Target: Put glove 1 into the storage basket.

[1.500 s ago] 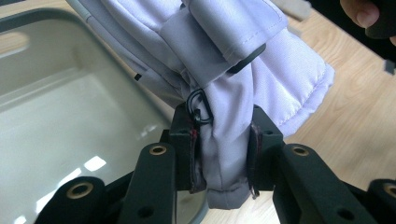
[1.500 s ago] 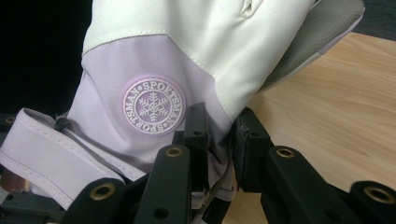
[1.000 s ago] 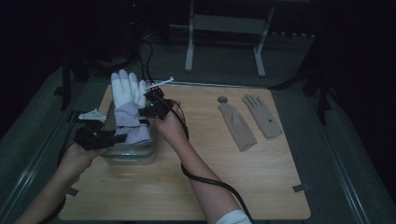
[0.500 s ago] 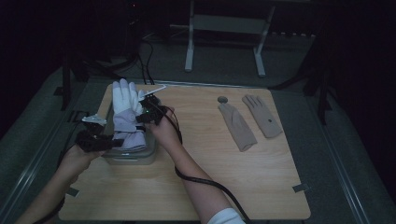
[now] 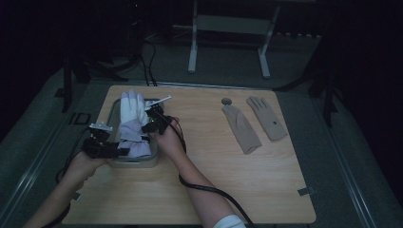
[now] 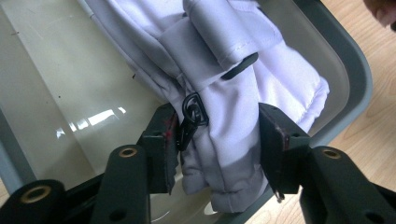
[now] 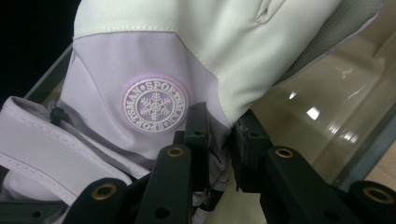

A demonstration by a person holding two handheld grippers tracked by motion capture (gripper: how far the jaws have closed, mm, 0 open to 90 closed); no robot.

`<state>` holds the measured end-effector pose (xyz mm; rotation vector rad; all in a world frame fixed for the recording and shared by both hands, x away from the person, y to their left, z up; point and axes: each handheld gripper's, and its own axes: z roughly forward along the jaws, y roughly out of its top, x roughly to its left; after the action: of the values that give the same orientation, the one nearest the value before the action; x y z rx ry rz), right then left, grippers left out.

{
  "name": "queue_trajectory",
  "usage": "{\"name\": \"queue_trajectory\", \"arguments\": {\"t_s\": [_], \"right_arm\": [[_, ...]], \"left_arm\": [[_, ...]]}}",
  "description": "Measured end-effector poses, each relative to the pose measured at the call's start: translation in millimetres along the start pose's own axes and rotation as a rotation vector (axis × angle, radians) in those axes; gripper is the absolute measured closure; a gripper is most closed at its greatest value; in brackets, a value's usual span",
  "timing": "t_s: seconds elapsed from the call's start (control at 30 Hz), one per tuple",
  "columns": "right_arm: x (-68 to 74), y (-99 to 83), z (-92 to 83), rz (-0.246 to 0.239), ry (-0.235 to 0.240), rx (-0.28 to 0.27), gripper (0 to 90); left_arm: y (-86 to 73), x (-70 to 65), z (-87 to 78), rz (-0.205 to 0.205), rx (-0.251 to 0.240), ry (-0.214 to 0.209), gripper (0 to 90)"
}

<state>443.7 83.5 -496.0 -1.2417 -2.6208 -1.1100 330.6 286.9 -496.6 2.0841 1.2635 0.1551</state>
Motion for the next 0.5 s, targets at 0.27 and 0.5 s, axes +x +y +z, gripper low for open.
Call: {"name": "queue_trajectory", "arguments": {"t_s": [0.27, 0.5], "right_arm": [[-3.0, -4.2, 9.7, 0.004, -0.015, 0.038, 78.8], [6.3, 1.0, 15.8, -0.075, -0.117, 0.113, 76.3]], "left_arm": [[4.4, -3.7, -4.7, -0.006, -0.051, 0.040, 39.8], [3.1, -14.1, -0.8, 0.021, -0.095, 0.035, 31.0]]}}
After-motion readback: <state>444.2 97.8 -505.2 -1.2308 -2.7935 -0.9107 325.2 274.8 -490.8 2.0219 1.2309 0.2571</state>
